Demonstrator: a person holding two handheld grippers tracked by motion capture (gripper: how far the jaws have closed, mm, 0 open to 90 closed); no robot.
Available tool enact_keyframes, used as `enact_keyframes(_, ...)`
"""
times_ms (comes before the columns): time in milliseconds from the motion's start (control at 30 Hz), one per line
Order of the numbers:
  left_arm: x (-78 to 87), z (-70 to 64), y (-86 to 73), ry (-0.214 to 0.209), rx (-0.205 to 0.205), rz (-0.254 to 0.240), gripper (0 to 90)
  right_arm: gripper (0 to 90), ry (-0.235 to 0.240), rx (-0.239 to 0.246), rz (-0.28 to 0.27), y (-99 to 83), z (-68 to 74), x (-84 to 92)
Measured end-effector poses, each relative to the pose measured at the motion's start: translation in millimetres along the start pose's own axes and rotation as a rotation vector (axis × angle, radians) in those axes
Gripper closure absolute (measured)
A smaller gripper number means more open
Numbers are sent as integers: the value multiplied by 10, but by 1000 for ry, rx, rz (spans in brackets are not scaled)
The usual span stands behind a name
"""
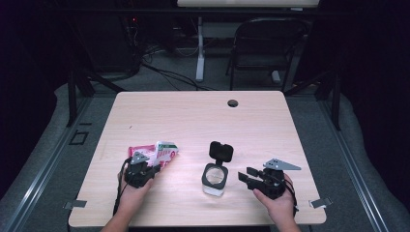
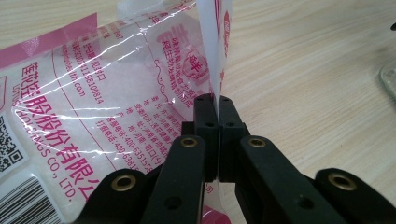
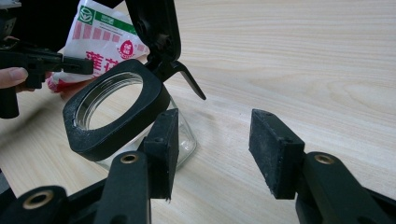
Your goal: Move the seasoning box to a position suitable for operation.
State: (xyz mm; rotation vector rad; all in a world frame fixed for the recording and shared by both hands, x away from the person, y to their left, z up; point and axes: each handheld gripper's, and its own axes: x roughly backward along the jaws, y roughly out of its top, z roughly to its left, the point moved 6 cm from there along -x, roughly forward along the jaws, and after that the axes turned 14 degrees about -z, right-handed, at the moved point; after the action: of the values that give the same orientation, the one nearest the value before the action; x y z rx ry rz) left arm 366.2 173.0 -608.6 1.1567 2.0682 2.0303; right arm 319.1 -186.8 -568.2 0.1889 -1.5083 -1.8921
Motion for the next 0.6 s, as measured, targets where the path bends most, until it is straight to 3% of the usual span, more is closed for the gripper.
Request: enact_keyframes(600,176,71,139,-7,29,-47,900,525,-6,1,2,-1,-8,3)
